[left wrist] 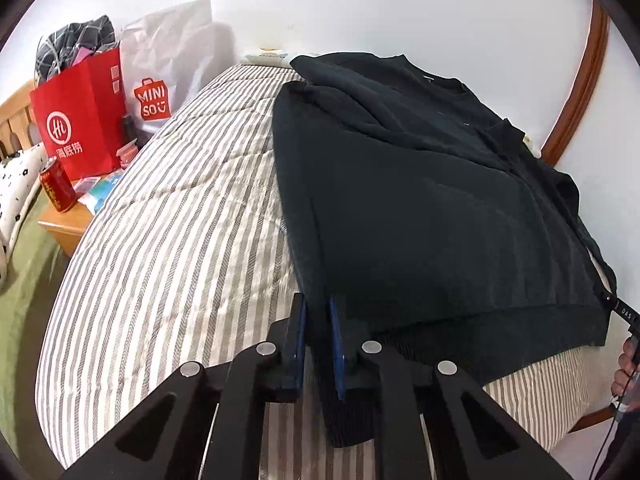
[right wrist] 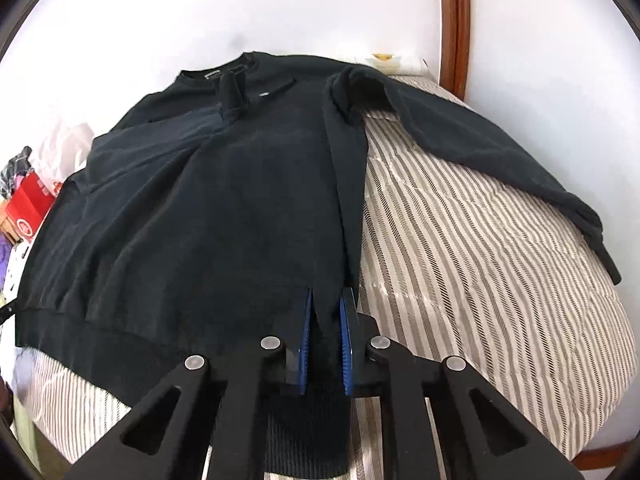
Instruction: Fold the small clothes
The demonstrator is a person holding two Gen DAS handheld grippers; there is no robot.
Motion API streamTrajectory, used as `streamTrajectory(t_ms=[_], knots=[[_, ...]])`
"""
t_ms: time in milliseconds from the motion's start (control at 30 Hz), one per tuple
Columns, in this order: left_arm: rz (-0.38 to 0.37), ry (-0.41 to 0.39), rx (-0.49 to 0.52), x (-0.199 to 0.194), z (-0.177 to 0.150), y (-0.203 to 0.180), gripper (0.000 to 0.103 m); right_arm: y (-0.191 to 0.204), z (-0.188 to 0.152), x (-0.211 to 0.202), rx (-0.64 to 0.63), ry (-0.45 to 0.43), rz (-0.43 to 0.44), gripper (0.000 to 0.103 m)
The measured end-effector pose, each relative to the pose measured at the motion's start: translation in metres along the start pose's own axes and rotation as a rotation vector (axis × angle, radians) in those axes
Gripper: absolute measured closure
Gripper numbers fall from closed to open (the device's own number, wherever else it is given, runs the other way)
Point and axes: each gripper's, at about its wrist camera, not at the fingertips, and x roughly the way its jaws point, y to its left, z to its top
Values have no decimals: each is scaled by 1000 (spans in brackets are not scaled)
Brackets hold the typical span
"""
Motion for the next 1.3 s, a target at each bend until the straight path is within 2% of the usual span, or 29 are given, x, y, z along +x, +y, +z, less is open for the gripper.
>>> streamTrajectory(t_ms=[200, 400, 500, 600, 633, 667, 700, 733, 933, 1000, 1200, 1300], knots=[[-5, -9, 12, -18, -12, 2, 93, 6, -8, -21, -44, -6, 3, 91], [-5, 13, 34, -22, -22, 0, 92, 7, -12, -23, -64, 19, -17, 90], [-11, 28, 23, -18, -16, 0, 87, 8, -4, -19, -65, 27, -38, 82], [13, 19, 6, -19, -7, 1, 78, 12, 12, -22, -75, -2, -59, 63], [22, 13, 11, -18, -4, 0, 71, 16, 15, -26, -79, -21, -62, 56], [31, 9, 15, -17, 1, -1, 67, 20, 23, -28, -87, -41, -68, 53], [38, 4, 14, -16, 6, -2, 58, 25, 32, -27, -96, -52, -64, 49], [39, -3, 11, -15, 10, -3, 55, 30, 43, -24, -101, -58, -57, 49], [54, -15, 11, 4, 46, -8, 54, 66, 105, 5, -111, -86, 22, 49], [82, -13, 9, 15, 61, -7, 54, 78, 128, 21, -110, -86, 57, 48], [140, -18, -1, 45, 98, 2, 54, 102, 180, 76, -106, -47, 69, 48], [164, -10, 3, 64, 115, 4, 54, 111, 195, 103, -112, -18, 70, 48]])
